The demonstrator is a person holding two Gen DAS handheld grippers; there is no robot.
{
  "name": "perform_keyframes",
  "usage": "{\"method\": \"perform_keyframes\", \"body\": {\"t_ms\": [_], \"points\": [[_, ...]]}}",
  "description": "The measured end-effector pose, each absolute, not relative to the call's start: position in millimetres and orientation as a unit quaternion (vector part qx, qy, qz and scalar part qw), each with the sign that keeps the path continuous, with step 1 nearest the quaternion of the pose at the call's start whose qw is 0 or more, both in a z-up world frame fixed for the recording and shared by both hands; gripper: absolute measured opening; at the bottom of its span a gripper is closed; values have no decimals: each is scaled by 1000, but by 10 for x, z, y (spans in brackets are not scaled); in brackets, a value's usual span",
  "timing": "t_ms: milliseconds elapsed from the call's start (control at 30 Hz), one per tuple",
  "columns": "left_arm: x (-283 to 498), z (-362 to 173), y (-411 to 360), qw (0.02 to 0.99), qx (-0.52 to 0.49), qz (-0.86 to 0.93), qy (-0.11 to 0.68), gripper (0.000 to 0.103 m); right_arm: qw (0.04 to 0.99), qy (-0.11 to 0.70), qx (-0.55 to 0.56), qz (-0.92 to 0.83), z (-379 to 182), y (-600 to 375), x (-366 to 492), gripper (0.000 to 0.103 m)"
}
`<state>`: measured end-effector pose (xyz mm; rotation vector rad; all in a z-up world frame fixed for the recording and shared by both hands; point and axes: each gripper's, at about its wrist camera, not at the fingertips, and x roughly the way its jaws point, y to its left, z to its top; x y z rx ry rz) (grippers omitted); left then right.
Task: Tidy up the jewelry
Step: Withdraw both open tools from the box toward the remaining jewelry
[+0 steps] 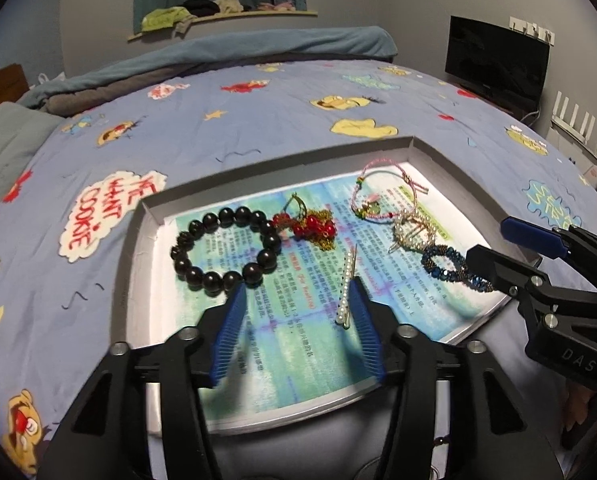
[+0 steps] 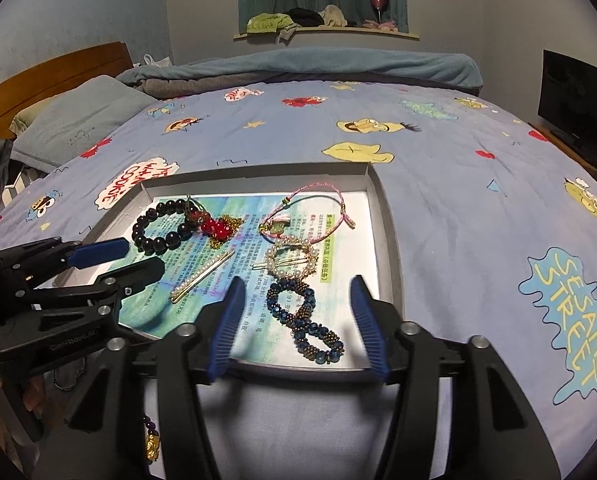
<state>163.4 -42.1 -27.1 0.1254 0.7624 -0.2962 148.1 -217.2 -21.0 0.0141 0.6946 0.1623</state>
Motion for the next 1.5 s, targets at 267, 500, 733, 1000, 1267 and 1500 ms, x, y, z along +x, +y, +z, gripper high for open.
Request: {"method": "perform_keyframes", "body": {"t_ms": [267,500,733,1000,1267,1500], "points": [[1420,-1,-197,932,41,-109,344,87,946,315,19,73,0,-2238,1332,96],[1051,429,88,948,22,-69,309,92,947,311,43,72,293,-2312,1101,97],[641,815,358,954,5,-62,294,94,954,290,50,67,680,-2414,742,97],[199,831,603,952,22,-45,302,95,956,283,32,67,801,-2383,415,97],[3,516,837,945,-20,-42,324,95,956,285,22,74,672,-2262,212,97],[24,140,819,937,-16,-42,347,95,951,298,5,85,358,-2063,175,97]]}}
